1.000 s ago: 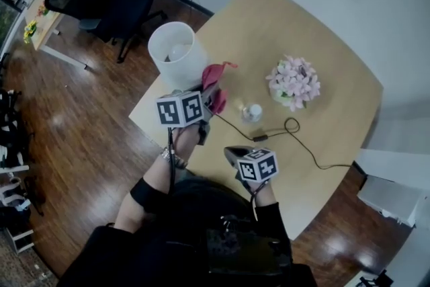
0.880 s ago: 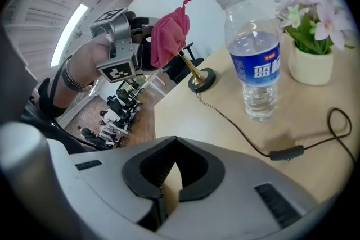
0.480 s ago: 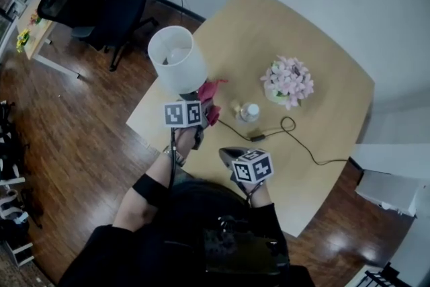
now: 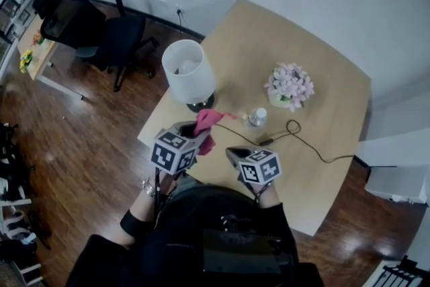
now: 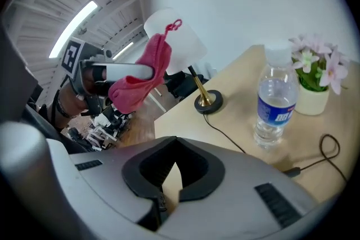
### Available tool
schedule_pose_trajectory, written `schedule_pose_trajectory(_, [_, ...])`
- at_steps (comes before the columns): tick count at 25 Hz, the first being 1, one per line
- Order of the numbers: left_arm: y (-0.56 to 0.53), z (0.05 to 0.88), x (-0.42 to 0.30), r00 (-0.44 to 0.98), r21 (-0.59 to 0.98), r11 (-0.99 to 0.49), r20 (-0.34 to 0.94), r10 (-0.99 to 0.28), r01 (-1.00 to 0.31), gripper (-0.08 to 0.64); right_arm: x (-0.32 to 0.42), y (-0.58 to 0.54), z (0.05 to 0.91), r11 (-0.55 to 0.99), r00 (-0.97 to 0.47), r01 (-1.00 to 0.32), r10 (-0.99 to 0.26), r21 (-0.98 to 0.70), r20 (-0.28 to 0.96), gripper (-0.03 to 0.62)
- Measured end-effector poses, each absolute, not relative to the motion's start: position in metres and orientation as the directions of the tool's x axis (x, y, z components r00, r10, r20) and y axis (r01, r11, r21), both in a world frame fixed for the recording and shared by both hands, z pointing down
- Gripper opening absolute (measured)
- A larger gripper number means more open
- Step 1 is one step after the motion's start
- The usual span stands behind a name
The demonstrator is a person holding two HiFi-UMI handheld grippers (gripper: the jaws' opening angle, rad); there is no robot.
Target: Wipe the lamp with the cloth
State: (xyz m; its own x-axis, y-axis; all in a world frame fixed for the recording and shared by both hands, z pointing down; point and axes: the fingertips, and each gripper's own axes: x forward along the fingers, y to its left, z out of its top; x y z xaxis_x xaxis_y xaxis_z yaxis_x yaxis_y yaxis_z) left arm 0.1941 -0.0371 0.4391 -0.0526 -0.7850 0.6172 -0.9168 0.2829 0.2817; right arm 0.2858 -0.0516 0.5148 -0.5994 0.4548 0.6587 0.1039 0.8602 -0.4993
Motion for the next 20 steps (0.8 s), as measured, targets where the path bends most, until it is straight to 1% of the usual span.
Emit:
schedule_pose_trajectory(4, [-0.009,0.426,0.193,-0.070,0.223,0.257,0.612,-0.788,-0.940,0.107,0.272,-0.047,0.504,0.875,-0.616,0.112,0.433,-0.471,0.658,0.003])
schedule_pose_trajectory(8, [0.021,0.403,0.171,-0.111,0.158,0.251,0.594,-0.797,-0.955,0.107,0.257,-0.032,0.499,0.881,-0.626,0.106,0.420,-0.462,0.657,0.003])
schedule_pose_trajectory(13, [0.024,0.341,0.102,-0.167,0.029,0.214,0.532,-0.830,-0.976,0.107,0.245,-0.022,0.501,0.892,-0.625,0.076,0.391,-0.446,0.676,0.004])
schedule_pose_trajectory(18, [0.000,0.284,0.024,-0.184,-0.141,0.129,0.508,-0.842,-0.982,0.107,0.239,-0.021,0.499,0.901,-0.636,0.023,0.347,-0.433,0.689,0.004])
schedule_pose_trajectory(20, [-0.020,0.272,-0.001,-0.165,-0.173,0.088,0.509,-0.845,-0.981,0.107,0.236,-0.022,0.500,0.903,-0.642,0.001,0.330,-0.429,0.692,0.003])
